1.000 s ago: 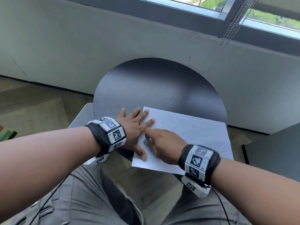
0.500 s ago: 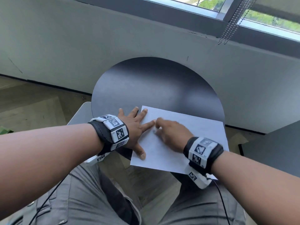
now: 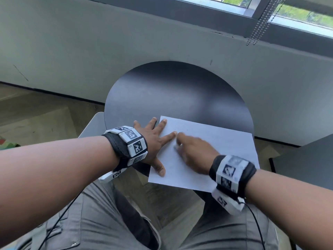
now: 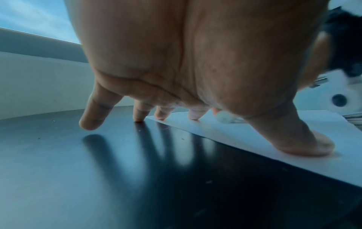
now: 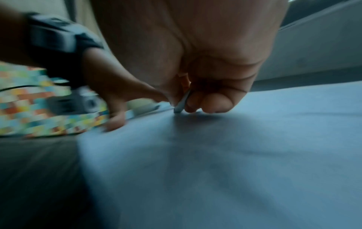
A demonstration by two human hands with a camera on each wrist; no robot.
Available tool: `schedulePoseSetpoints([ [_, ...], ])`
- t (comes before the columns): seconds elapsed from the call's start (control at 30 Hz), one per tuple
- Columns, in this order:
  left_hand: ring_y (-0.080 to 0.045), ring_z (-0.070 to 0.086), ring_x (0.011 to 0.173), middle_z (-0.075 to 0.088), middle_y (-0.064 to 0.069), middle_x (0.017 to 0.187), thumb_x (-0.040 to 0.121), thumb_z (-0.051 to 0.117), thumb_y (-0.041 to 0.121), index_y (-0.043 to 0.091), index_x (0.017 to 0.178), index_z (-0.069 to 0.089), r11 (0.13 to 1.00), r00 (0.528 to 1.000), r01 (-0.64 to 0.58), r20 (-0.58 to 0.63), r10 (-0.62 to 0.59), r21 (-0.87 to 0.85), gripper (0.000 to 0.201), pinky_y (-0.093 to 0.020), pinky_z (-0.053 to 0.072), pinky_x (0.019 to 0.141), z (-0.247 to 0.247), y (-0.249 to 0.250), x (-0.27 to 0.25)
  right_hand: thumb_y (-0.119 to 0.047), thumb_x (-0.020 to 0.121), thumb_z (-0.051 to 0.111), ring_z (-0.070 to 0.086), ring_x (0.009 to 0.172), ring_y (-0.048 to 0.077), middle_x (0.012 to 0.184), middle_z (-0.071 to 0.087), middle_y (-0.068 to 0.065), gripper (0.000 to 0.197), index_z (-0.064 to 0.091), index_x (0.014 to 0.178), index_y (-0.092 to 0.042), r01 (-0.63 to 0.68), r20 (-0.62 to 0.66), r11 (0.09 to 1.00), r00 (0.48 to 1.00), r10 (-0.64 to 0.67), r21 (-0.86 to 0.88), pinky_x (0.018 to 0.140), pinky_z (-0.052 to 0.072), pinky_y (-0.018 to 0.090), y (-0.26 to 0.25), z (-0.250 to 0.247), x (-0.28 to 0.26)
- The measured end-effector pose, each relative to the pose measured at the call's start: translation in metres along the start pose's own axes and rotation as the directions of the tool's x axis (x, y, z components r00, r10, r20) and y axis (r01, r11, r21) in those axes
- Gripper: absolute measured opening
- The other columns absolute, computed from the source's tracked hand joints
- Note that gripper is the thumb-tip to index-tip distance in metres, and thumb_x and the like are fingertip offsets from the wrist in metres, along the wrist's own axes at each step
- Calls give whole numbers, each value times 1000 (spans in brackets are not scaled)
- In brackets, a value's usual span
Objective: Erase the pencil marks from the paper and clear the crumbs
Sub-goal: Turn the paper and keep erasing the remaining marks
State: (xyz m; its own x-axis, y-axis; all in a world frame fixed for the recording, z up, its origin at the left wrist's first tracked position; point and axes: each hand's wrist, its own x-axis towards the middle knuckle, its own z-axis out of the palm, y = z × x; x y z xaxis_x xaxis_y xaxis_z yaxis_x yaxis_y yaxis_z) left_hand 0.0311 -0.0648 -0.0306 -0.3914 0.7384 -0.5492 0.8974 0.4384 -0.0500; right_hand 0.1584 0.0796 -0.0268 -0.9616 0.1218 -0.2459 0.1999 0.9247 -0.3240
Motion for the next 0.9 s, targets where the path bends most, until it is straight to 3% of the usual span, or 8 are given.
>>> schedulePoseSetpoints([
  [0.1,-35,-19,153,-30,-6,164,54,61,96,44,153,-22,1000,1000,-5,6,5,-3,139,-74,20,110,0,0,0,-37,100,38,54,90,28,102,60,4,15,42,102,-22,127,111,992,986,-127,1,76,45,41,-15,8,-16],
  [0.2,-34,-19,153,-30,-5,165,53,60,97,45,153,-22,1000,1000,3,6,-3,-6,139,-74,21,110,0,-1,0,-39,99,41,53,93,30,108,61,6,21,44,106,-19,-75,25,997,997,75,-23,79,45,40,10,-12,9],
  [0.27,-33,-19,153,-30,-4,165,52,60,97,45,152,-23,1000,1000,5,9,-5,-8,139,-73,20,110,0,-1,0,-37,100,40,53,92,31,106,61,9,21,43,104,-17,-115,-26,992,993,114,-46,76,44,39,15,-14,12],
  [0.43,-35,-17,154,-28,-7,165,54,59,97,44,154,-21,1000,1000,-14,2,14,-2,139,-73,14,113,0,-3,-1,-32,100,41,56,93,30,102,58,6,11,41,104,-21,169,112,983,981,-160,-77,73,44,39,-15,6,-9],
  [0.5,-35,-17,154,-26,-7,166,55,57,97,42,155,-20,1000,1000,-18,-8,18,0,138,-72,10,114,-1,-3,-1,-36,100,40,56,96,30,106,60,6,18,43,109,-21,78,46,992,996,-74,-100,74,43,37,-1,-5,6],
  [0.6,-33,-19,153,-27,-4,166,59,53,98,40,156,-19,1000,1000,-21,-23,20,-23,134,-71,8,116,4,-7,-4,-40,99,38,55,90,32,100,60,8,22,41,100,-19,-45,-7,988,999,44,-148,77,48,41,20,-16,20],
  [0.77,-28,-22,153,-28,5,165,57,53,99,40,155,-21,998,999,-36,-32,35,-56,136,-71,7,115,14,-16,-10,-37,100,36,53,84,33,97,59,10,21,38,98,-17,-101,-24,990,995,99,-98,76,48,43,15,-10,19],
  [0.9,-29,-20,153,-28,2,166,55,51,100,38,155,-22,998,997,-55,-49,54,-21,139,-72,7,114,14,-16,-7,-33,101,36,56,91,33,104,56,9,19,39,114,-18,118,21,982,993,-116,-149,66,38,38,-24,13,-5],
])
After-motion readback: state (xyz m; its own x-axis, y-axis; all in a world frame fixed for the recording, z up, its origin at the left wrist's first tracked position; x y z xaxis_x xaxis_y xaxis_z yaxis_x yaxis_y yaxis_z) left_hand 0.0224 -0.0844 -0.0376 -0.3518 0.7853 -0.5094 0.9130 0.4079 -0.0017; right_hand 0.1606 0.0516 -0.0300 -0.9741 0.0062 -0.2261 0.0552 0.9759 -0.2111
